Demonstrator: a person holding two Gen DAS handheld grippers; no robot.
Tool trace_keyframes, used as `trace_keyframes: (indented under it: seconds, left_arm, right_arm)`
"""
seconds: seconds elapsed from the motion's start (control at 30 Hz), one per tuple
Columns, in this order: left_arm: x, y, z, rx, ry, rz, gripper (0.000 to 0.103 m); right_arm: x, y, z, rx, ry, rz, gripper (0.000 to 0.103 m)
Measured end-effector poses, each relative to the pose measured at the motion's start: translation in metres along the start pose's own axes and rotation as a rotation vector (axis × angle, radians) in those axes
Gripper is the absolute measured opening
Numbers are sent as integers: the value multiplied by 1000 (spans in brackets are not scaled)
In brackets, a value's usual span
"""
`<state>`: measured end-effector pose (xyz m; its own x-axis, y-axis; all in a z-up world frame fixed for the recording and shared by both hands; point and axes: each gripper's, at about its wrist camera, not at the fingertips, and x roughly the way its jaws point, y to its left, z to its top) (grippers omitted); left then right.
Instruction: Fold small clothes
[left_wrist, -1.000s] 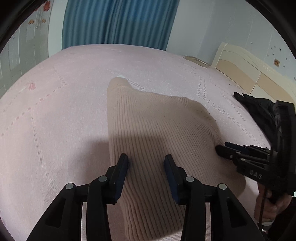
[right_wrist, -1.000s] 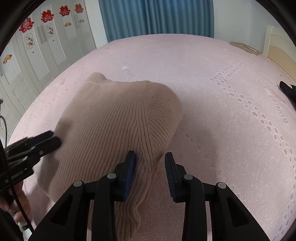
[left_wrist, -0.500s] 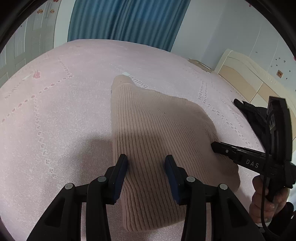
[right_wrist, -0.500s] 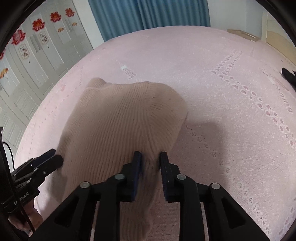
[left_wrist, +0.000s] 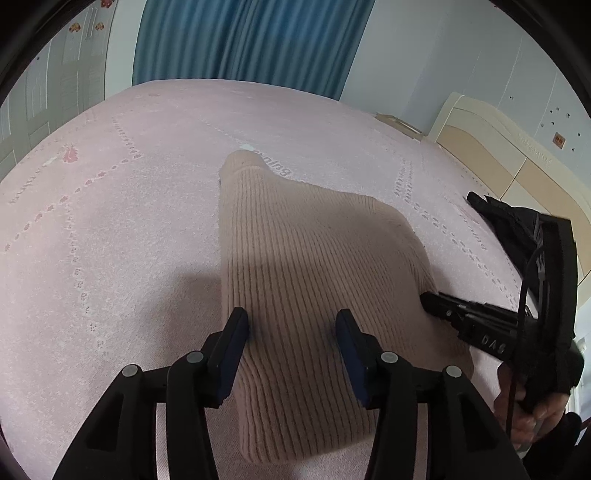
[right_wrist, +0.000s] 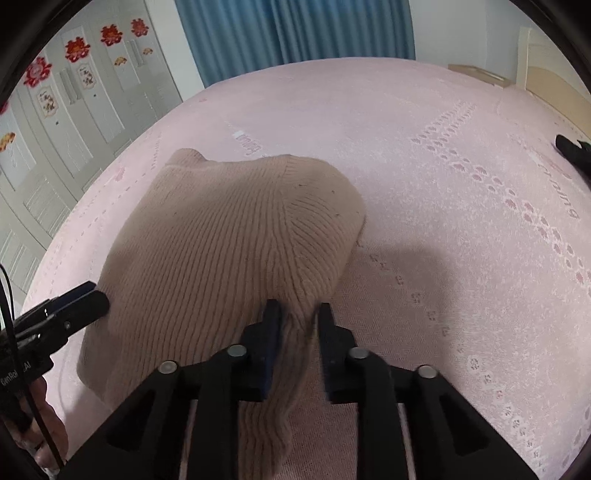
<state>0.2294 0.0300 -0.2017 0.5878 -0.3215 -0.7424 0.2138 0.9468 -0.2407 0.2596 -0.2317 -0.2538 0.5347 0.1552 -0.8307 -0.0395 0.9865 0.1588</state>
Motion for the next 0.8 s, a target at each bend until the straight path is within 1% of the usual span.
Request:
trace_keyframes:
  seconds: [0.03, 0.13, 0.23, 0.27, 0.3, 0.33, 0.43, 0.47, 0.5, 0.63, 0.67, 0.73, 0.8]
  left_arm:
    - [-1, 0, -1, -1, 2, -1, 49]
    - [-4, 6, -10, -19, 26, -10, 51]
    - [-2, 16, -23, -66, 55, -43, 51]
    - [-2, 18, -27, -81, 57, -46, 51]
    - [-3, 20, -29, -93, 56, -54, 51]
    - [-4, 21, -29, -100, 55, -58, 51]
    - [-8, 19, -27, -106, 38, -63, 50]
    - [-10, 18, -25, -103, 31, -62, 50]
    - [-13, 17, -23, -95, 23, -60, 50]
    - [-17, 17, -20, -89, 23, -57, 50]
    - [-17, 16, -20, -91, 27, -54, 50]
    - [-18, 16, -19, -96, 36, -43, 50]
    - [-20, 15, -18, -109, 44, -30, 50]
  right_arm:
    - [-2, -2, 1, 11, 2, -2, 33]
    - [-7, -10, -2, 69, 10, 42, 33]
    - [-3, -17, -8, 127, 8, 82, 33]
    - [-1, -19, -9, 144, 5, 100, 31]
    - [-1, -18, -8, 151, 2, 115, 18]
    - [-1, -16, -7, 154, 2, 151, 13]
    - [-7, -5, -2, 111, -37, 116, 12]
    - [-12, -4, -3, 114, -65, 124, 11]
    - [-13, -7, -2, 128, -73, 135, 11]
    - [0, -19, -9, 194, -40, 140, 11]
    - [2, -17, -9, 189, -32, 120, 11]
    - [-2, -5, -8, 130, -45, 61, 11]
    - [-8, 11, -4, 79, -39, 1, 12]
